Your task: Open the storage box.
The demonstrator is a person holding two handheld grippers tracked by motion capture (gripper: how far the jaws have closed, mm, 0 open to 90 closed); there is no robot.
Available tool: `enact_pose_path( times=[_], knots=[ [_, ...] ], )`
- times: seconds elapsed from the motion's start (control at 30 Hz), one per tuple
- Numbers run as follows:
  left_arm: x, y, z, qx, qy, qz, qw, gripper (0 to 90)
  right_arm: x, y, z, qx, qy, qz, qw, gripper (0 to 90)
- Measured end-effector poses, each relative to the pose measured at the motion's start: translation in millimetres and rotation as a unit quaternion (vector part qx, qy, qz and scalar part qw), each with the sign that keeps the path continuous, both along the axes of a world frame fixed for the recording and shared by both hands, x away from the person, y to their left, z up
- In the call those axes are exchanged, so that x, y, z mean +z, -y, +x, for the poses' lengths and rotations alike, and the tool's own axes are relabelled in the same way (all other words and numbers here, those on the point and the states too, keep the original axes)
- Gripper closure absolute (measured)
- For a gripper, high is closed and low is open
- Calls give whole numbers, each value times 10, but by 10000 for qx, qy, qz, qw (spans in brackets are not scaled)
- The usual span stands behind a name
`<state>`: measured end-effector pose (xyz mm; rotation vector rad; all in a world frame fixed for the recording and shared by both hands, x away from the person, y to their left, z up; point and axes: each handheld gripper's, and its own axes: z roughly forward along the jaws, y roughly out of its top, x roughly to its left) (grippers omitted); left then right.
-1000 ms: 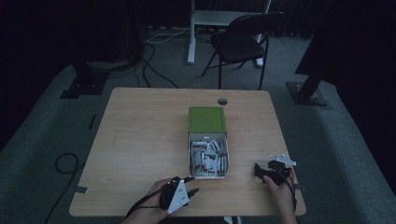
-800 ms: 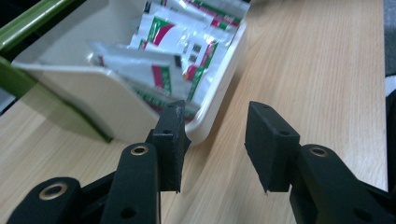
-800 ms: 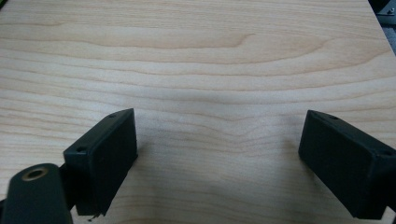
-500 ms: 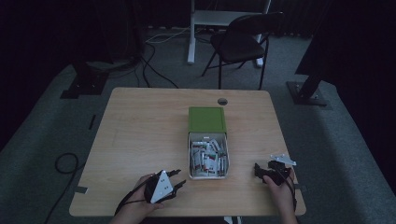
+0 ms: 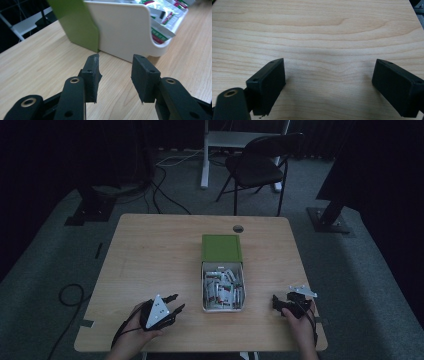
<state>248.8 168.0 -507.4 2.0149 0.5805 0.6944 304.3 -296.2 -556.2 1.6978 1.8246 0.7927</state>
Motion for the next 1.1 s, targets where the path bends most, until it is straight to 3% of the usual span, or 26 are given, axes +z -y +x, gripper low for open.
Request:
enact_pose_path(
  times=[0.07, 0.33, 0.73, 0.87, 0.9, 0.97, 1.0, 1.07, 1.1],
  knots=[
    [-3, -46, 15, 95, -59, -4, 9999, 591, 0, 0, 0, 0, 0, 1, 10000, 112],
    [-25, -243, 95, 454, -194, -408, 9979, 590, 0, 0, 0, 1, 0, 0, 10000, 112],
    [-73, -533, 183, 1055, -271, -559, 9925, 564, 0, 0, 0, 0, 0, 0, 10000, 112],
    [-83, -688, 219, 1439, -361, -582, 9872, 564, 0, 0, 0, 0, 1, 1, 10000, 112],
    [-83, -688, 219, 1439, -361, -582, 9872, 564, 0, 0, 0, 0, 1, 1, 10000, 112],
    [-91, -739, 228, 1570, -404, -637, 9847, 562, 0, 0, 0, 0, 1, 1, 10000, 112],
    [-96, -763, 234, 1630, -441, -676, 9833, 492, 0, 0, 0, 0, 1, 0, 10000, 112],
    [-119, -816, 240, 1791, -460, -701, 9802, 492, 0, 0, 0, 0, 1, 0, 10000, 112],
    [-119, -816, 240, 1791, -460, -701, 9802, 492, 0, 0, 0, 0, 1, 0, 10000, 112]
  ],
)
